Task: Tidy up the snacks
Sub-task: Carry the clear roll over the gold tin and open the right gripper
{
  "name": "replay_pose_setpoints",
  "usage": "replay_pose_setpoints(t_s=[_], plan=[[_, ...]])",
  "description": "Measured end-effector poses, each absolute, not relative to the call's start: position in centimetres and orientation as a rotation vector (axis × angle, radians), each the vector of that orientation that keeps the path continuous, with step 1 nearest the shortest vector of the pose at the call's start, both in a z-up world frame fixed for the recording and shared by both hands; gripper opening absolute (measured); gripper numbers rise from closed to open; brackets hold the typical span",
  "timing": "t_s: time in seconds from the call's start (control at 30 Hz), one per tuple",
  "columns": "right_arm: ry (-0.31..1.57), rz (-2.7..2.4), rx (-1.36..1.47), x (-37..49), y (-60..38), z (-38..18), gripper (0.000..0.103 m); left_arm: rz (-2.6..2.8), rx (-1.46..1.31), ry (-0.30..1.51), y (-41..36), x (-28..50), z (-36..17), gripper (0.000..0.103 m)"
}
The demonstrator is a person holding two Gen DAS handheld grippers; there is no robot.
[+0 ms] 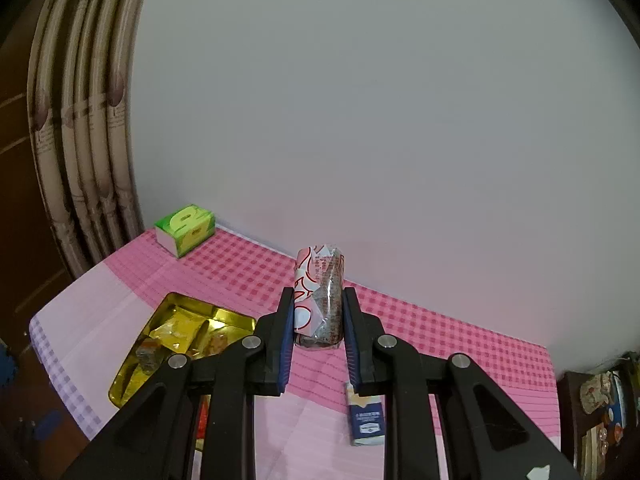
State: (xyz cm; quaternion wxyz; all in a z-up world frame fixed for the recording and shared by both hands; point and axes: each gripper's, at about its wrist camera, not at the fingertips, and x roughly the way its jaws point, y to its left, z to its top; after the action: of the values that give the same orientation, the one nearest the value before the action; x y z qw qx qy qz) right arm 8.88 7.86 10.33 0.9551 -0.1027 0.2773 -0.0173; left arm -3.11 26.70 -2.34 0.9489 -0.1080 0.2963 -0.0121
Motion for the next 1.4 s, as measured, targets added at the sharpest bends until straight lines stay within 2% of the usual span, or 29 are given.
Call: replay_pose_setpoints(t_s=[0.73, 1.4], plan=[[0.674, 0.078, -0.249, 12.2, 14.9, 2.4, 0.020, 0.043, -0.297, 0.657, 28.8, -1.8, -3.5, 0.075], [0.788, 0.129, -0.259, 13.2, 16.9, -4.8, 0.020, 0.066, -0.308, 0.696, 29.1, -1.0, -4.6, 0.075]])
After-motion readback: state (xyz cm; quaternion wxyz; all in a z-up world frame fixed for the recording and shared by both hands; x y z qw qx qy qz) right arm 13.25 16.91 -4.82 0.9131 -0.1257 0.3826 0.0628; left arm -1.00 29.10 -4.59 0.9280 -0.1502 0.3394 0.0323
